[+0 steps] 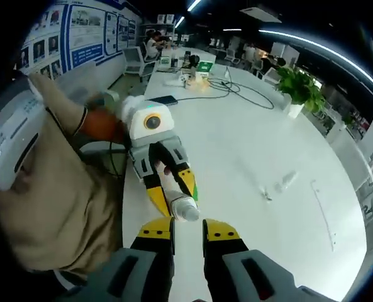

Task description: Clamp pump bottle remove cover press pump head put on cover

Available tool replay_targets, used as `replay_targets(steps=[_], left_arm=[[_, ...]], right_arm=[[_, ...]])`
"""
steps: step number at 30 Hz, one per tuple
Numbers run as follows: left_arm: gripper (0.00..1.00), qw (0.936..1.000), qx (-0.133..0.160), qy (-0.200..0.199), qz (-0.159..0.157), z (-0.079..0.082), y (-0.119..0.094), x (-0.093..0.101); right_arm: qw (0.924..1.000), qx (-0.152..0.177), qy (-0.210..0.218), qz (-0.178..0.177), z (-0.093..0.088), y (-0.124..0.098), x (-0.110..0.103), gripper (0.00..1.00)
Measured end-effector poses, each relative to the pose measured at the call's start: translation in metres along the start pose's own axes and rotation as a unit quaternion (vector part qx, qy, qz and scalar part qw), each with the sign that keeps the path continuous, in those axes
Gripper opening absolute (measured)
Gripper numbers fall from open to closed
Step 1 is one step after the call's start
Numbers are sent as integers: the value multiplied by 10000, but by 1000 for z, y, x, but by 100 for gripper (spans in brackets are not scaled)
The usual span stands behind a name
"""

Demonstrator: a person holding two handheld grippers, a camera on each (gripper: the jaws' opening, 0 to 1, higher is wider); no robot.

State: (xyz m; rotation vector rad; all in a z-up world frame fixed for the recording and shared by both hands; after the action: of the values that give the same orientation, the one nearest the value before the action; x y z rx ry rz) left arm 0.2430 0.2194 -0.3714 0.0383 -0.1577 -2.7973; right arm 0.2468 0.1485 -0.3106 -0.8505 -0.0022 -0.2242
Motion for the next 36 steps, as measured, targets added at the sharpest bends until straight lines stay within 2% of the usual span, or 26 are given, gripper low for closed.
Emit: replay_targets(steps=[5,21,26,28,36], left_arm=[[12,9999,75,57,-46,1,-2,2],[12,9975,-407,572,-41,-11,2,2],[12,9973,-533,513,-10,-20,-2,0],[12,9980,-512,365,14,-20,-4,-3],[12,9987,-433,247,50,-21,-8,-4]], right_arm=[[9999,-51,56,135,1,8,-2,9],[9990,-180,-367,170,16,21,-13,6],[9980,-362,-507,112,14,32,-14,6],[9982,-302,-506,114,17,33,-13,6],[9974,-334,-616,153,25,40,-18,6]])
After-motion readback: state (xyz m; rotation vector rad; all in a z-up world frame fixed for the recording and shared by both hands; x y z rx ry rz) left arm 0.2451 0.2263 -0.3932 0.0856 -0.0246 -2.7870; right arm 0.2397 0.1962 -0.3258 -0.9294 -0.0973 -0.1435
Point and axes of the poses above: the point that each gripper's makers call its tool centre point, and the gripper's own axes: y roughly forward along the fingers, x roughly to its right, z roughly out of its top, the point moved 4 cm from there along -y, roughly backward along the fingers, and after that the axes turned 1 degree about y, right-handed, at the moved point
